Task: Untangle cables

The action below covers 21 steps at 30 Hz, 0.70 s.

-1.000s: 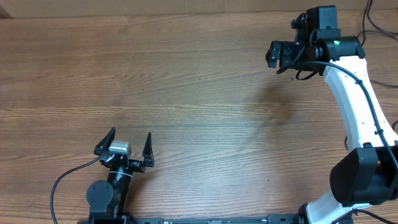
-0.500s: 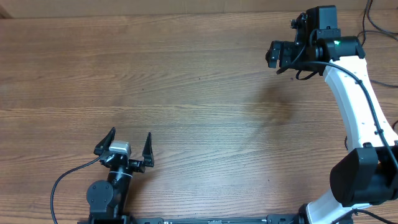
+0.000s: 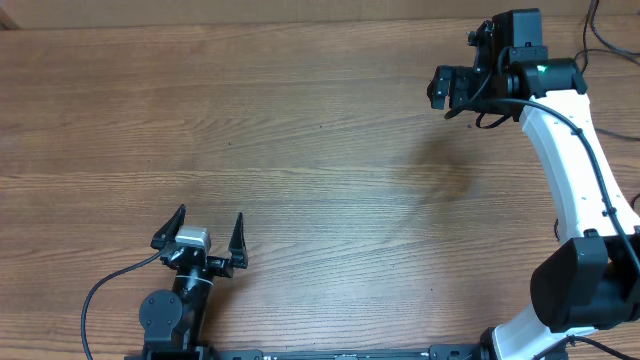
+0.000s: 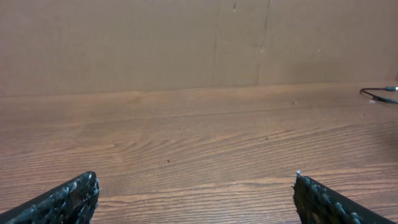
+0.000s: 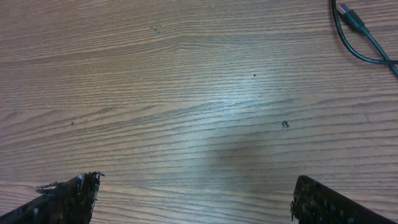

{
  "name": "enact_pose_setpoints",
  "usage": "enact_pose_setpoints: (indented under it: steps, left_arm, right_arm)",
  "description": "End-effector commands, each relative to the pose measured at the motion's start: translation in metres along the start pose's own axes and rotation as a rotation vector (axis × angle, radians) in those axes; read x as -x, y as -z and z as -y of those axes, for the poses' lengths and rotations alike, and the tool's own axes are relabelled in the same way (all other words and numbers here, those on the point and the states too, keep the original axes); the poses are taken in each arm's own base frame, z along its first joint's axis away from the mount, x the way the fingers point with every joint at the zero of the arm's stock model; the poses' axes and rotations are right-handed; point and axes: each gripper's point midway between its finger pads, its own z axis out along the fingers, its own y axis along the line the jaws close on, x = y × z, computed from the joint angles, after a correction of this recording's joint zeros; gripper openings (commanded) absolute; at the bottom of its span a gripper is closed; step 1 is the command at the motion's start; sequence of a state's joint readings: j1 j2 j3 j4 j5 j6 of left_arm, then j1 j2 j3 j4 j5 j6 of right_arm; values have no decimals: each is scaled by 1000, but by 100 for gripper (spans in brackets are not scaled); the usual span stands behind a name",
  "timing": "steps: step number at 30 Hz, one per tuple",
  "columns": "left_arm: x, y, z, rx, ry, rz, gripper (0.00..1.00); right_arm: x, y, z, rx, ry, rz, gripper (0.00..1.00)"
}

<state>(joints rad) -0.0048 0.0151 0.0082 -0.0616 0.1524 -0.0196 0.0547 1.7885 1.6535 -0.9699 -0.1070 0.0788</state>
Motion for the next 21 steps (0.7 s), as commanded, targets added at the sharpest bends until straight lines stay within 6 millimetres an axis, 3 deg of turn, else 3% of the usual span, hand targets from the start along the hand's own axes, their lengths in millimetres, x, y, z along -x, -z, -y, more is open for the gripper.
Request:
enact_pose_setpoints:
  steps: [1, 7, 12, 16, 21]
  left_arm:
    - [0, 1, -2, 9, -16, 4, 100]
    - [0, 1, -2, 9, -16, 4, 100]
    - [0, 1, -2, 9, -16, 4, 100]
    - [0, 1, -2, 9, -16, 4, 100]
    - [0, 1, -2, 9, -16, 4, 100]
  right_arm:
    - [10, 14, -4, 8, 5, 44, 100]
    - [17, 29, -12, 22, 20, 95, 100]
    - [25, 47, -38, 67, 74, 197, 100]
    - [17, 49, -51, 92, 104, 234, 100]
    - [-5, 35, -53, 122, 101, 297, 100]
